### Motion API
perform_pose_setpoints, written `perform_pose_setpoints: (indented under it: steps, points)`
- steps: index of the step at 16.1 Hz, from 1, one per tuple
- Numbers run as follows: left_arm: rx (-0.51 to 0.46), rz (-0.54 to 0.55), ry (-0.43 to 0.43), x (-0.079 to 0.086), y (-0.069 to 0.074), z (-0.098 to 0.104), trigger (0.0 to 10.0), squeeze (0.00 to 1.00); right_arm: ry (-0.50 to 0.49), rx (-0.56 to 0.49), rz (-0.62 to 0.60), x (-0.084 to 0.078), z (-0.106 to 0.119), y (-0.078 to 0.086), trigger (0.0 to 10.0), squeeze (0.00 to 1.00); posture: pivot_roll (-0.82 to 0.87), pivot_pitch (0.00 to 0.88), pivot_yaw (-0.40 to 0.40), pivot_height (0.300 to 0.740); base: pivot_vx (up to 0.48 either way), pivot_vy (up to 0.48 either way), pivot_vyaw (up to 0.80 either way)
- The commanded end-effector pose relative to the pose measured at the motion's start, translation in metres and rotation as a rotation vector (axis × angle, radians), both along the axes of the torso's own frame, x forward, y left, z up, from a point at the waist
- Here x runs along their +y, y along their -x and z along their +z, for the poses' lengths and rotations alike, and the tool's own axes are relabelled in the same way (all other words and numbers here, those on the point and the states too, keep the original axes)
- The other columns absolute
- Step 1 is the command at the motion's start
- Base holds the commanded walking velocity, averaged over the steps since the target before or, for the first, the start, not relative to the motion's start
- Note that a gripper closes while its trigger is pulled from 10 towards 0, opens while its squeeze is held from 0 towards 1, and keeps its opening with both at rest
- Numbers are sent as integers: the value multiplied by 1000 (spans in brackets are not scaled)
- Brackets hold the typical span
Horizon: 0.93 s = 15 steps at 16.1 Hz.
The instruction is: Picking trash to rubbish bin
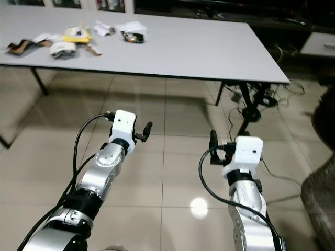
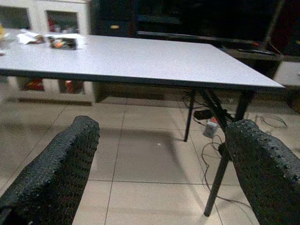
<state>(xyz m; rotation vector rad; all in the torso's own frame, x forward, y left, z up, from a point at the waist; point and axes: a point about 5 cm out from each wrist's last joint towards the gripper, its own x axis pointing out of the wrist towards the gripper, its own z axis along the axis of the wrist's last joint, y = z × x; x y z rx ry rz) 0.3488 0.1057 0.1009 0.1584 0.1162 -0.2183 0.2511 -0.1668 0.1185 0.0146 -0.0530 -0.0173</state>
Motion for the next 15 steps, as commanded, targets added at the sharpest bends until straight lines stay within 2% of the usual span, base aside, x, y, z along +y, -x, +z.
perform_pose_setpoints:
  steps: [1,3,7,15]
  points:
    - [7,18,-3,6,-1,0,10000,0,7,-36,14,4,8,-2,10000,0,192,49,-64,740,356,315,788]
    - [5,19,0,6,-1,0,10000,0,2,-37,11,3,8,-2,10000,0,192,49,-64,740,384,287,781]
    - [8,24,-2,7,-1,0,10000,0,0,-38,12,3,8,-2,10000,0,191,52,-65,740,420,0,753]
    - [18,22,-2,8,-1,-2,10000,0,-16,-40,-7,2,8,-3,10000,0,193,55,-65,740,445,0,0]
